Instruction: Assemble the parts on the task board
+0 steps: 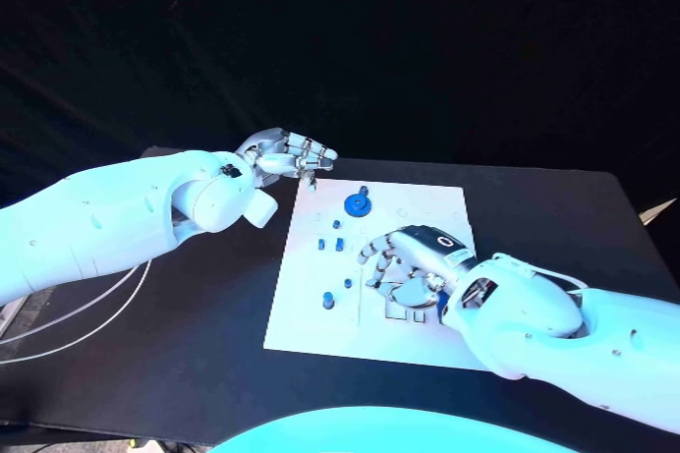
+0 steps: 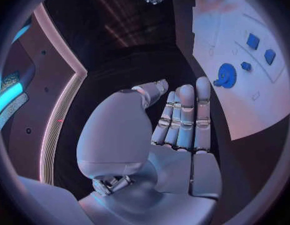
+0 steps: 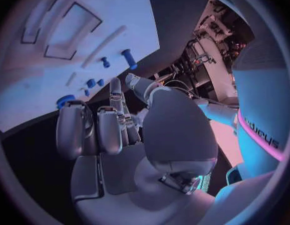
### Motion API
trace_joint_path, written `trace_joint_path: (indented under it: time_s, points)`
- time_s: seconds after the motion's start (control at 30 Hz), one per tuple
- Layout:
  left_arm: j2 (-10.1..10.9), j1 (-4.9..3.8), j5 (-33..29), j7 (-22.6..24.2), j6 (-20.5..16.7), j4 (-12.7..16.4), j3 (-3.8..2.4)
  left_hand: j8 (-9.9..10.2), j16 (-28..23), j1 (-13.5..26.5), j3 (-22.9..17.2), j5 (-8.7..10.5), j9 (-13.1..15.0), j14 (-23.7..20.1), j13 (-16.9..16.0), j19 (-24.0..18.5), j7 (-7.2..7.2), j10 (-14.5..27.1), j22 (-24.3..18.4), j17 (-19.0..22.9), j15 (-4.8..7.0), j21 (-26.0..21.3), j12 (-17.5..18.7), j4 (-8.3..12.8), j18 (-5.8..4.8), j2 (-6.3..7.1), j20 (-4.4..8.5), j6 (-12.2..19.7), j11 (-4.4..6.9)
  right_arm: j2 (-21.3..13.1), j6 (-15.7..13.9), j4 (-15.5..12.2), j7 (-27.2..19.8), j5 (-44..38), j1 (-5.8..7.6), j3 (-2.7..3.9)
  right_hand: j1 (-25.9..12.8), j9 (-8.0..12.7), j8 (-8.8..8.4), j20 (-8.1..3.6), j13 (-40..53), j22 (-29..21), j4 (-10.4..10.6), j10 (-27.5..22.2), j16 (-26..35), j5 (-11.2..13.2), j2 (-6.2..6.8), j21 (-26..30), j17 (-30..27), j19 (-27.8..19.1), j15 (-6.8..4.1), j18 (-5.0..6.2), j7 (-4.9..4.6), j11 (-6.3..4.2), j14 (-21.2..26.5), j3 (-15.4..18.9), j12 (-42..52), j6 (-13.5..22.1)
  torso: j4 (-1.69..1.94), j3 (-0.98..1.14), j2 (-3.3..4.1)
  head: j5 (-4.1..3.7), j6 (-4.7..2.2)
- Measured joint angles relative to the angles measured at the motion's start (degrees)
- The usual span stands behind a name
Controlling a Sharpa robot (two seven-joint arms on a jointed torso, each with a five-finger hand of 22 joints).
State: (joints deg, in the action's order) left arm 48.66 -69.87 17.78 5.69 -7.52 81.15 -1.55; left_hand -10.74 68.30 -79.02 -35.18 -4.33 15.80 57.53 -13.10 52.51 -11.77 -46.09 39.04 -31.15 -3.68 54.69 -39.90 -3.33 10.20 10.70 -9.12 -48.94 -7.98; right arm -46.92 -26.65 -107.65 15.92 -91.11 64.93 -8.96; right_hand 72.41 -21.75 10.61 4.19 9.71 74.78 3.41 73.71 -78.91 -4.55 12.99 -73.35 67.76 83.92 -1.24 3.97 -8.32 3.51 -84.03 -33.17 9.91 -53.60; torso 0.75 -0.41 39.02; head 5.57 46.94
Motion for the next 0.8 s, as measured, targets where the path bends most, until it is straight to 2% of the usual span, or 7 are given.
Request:
trace_joint_path:
  time_s: [0.03,0.1,0.17,0.3,0.5,0.6,0.8]
  points:
    - [0.1,0.00,0.0,0.0,0.0,0.0,0.02,0.0,0.0,0.0,0.0,0.00,0.0,0.0,0.0,0.0,0.00,0.0,0.0,0.0,0.00,0.0,0.0,0.0,0.00,0.00,0.00,0.0,0.00,-1.9,-0.1,-0.3,-0.3,2.8,0.92,0.08,-0.4,-0.2,0.56,0.00,0.9,0.1,0.2,0.8,-0.4,-0.1,0.30,-0.5,0.5,0.0,0.00,0.00,0.08,-0.07,0.0,0.6,1.0,-0.9,-0.04,-0.01,-0.01,-0.37,-0.11]
    - [0.2,0.01,0.0,0.1,0.0,0.1,0.04,0.0,0.0,0.0,0.2,0.00,0.0,0.0,0.0,0.2,0.00,0.0,0.0,0.0,0.00,0.0,0.0,-0.2,0.00,0.00,-0.21,0.0,0.00,-4.6,-0.1,-0.4,-0.6,7.0,2.06,0.16,-2.7,-1.5,2.23,-0.08,5.1,0.2,1.3,2.0,-1.5,-3.5,1.41,-2.0,2.1,0.1,-0.42,0.00,0.89,-0.70,0.1,3.9,5.1,-2.7,-0.16,-0.04,-0.06,-1.33,-0.37]
    - [0.4,0.01,-0.1,0.3,-0.1,0.2,0.07,0.2,0.0,0.0,0.2,0.00,0.0,0.0,0.0,0.2,0.00,0.0,-0.1,0.0,0.00,0.0,0.0,-0.2,0.00,0.00,-0.21,0.0,0.00,-7.8,0.4,-0.3,-0.8,11.7,2.99,0.16,-4.0,-2.9,3.19,-0.44,10.9,0.2,2.4,1.5,-2.4,-4.0,1.29,-3.1,3.6,0.2,-1.10,0.00,1.04,-1.42,0.0,6.5,10.3,-2.7,-0.27,-0.05,-0.12,-2.15,-0.58]
    - [0.6,0.03,-0.2,0.7,-0.1,0.7,0.15,0.2,0.0,0.0,0.2,0.00,-0.1,0.0,0.0,0.2,0.00,0.0,-0.1,0.0,0.00,0.0,0.0,-0.2,0.00,0.00,-0.21,0.0,0.00,-12.7,1.6,0.0,-1.0,18.7,3.67,-0.01,-3.9,-7.0,5.38,-0.72,37.0,0.2,4.9,-2.0,-4.9,-4.3,0.54,-6.3,7.1,0.1,-1.08,-0.92,1.79,-1.88,0.0,10.6,34.4,-0.7,-0.52,-0.11,-0.26,-3.83,-0.80]
    - [0.8,0.13,-0.4,1.3,-0.3,1.1,0.24,0.2,0.0,0.0,0.2,0.00,-0.1,0.0,0.0,0.2,0.00,0.0,-0.1,0.0,0.00,0.0,0.0,-0.2,0.00,0.00,-0.21,0.0,0.00,-17.8,3.1,-0.8,-1.1,24.0,3.45,-0.45,-4.3,-9.3,6.02,-0.72,61.5,0.2,7.8,5.1,-7.1,-3.9,-0.04,-9.1,7.2,0.1,-1.07,-0.92,1.68,-1.75,0.0,13.5,59.5,0.1,-0.75,-0.07,-0.37,-6.04,-0.82]
    - [0.8,0.18,-0.5,1.6,-0.3,1.1,0.28,0.2,0.0,0.0,0.2,0.00,-0.1,0.0,0.0,0.2,0.00,0.0,-0.1,0.0,0.00,0.0,0.0,-0.2,0.00,0.00,-0.21,0.0,0.00,-19.4,3.5,-1.4,-0.5,24.7,2.92,-0.73,-4.5,-10.0,6.45,-0.72,65.0,0.2,9.1,6.9,-7.7,-3.6,-0.33,-9.9,7.2,0.1,-1.06,-1.82,1.78,-1.85,0.0,14.9,63.9,0.2,-0.89,-0.07,-0.48,-6.71,-0.71]
    - [0.9,0.24,-0.7,2.0,-0.4,1.2,0.35,0.2,0.0,0.0,0.2,0.00,-0.1,0.0,0.0,0.2,0.00,0.0,-0.1,0.0,0.00,0.0,0.0,-0.2,0.00,0.00,-0.21,0.0,0.00,-19.8,3.8,-2.2,1.7,24.4,0.91,-1.06,-4.9,-11.1,6.89,-0.72,65.2,0.2,11.3,8.6,-8.4,-3.6,-0.71,-11.0,7.2,0.1,-1.06,-1.82,1.78,-1.98,0.0,17.9,68.1,0.4,-1.08,-0.09,-0.60,-7.27,-0.48]
